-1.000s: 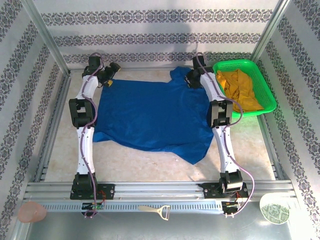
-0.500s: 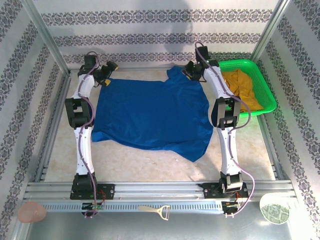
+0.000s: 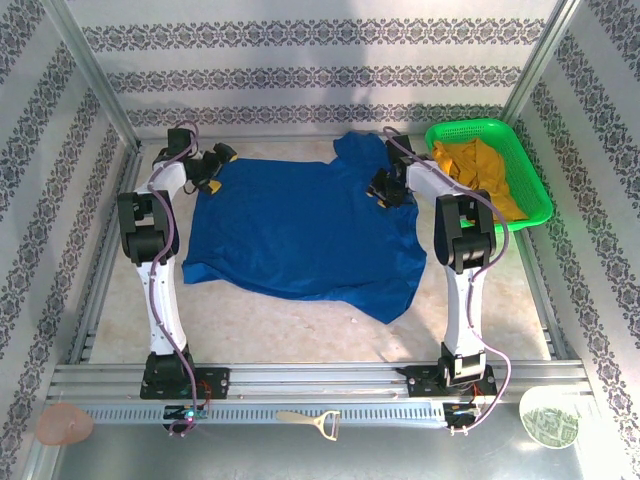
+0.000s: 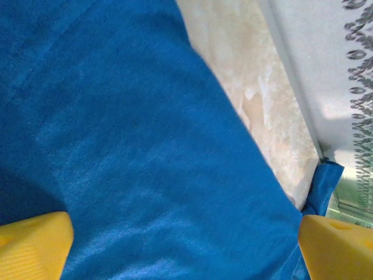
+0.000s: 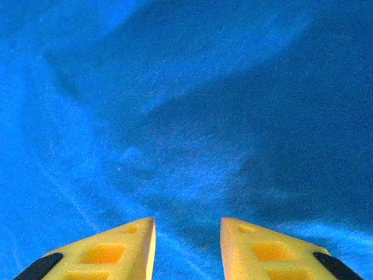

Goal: Fold the inside-out t-shirt

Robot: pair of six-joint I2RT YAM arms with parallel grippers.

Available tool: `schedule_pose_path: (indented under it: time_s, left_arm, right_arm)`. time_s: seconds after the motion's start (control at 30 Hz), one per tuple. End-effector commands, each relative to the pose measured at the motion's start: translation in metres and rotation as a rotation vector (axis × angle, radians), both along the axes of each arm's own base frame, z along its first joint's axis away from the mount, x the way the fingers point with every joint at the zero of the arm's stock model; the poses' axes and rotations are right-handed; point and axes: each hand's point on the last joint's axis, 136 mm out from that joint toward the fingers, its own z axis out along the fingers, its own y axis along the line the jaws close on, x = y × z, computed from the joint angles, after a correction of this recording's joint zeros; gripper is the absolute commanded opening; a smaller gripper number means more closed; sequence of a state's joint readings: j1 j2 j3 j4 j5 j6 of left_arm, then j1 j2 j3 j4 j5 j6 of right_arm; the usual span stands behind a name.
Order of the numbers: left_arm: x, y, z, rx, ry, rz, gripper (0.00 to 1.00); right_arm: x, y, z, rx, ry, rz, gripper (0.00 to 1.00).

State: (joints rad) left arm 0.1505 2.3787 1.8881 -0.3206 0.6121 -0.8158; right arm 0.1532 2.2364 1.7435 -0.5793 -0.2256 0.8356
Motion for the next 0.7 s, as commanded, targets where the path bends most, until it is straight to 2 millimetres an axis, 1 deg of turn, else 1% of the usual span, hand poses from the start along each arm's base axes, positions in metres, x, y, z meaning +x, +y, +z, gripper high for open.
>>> schedule_pose_path:
  time_s: [0.0,0.13,0.17,0.2,0.23,0.33,0.37,0.43,0.5,0.53,0.57,0.6,0.63,0.67]
  left_arm:
    - [-0.007,-0.004,-0.016,0.010,0.016,-0.015,1.00]
    - [-0.002,0.000,-0.024,0.017,0.018,0.001,1.00]
    - [0.001,0.001,-0.023,0.021,0.014,0.005,1.00]
    - [0.005,0.002,-0.021,0.022,0.009,0.006,1.00]
    - [0.008,0.003,-0.021,0.023,0.006,0.008,1.00]
    - [0.021,0.004,-0.005,0.028,-0.030,0.000,1.00]
    - [0.025,0.005,0.003,0.033,-0.044,-0.006,1.00]
    - [0.030,0.004,0.027,0.047,-0.082,-0.027,1.00]
    - [0.029,0.004,0.058,0.071,-0.123,-0.048,1.00]
    - [0.027,0.003,0.071,0.079,-0.139,-0.056,1.00]
    - [0.023,0.003,0.086,0.088,-0.154,-0.063,1.00]
    - [0.016,0.002,0.099,0.098,-0.163,-0.068,1.00]
    - [0.009,0.003,0.109,0.106,-0.163,-0.069,1.00]
    - [-0.001,0.002,0.122,0.115,-0.168,-0.071,1.00]
  right_arm:
    - [0.010,-0.019,-0.008,-0.022,0.005,-0.061,0.37]
    - [0.025,-0.039,-0.014,-0.033,0.023,-0.111,0.37]
    - [0.035,-0.043,-0.009,-0.037,0.008,-0.114,0.37]
    - [0.039,-0.046,-0.011,-0.044,0.014,-0.113,0.37]
    - [0.048,-0.048,-0.007,-0.049,0.003,-0.109,0.37]
    - [0.069,-0.049,0.007,-0.061,-0.037,-0.065,0.37]
    - [0.077,-0.046,0.016,-0.056,-0.063,-0.037,0.37]
    - [0.084,-0.036,0.038,-0.030,-0.110,0.016,0.36]
    - [0.085,-0.023,0.072,-0.014,-0.179,0.073,0.36]
    - [0.083,-0.018,0.087,-0.006,-0.206,0.092,0.36]
    - [0.078,-0.011,0.107,0.001,-0.241,0.115,0.36]
    - [0.070,-0.004,0.123,0.004,-0.262,0.135,0.36]
    - [0.061,0.000,0.137,0.002,-0.279,0.152,0.36]
    - [0.048,0.006,0.149,-0.003,-0.290,0.169,0.36]
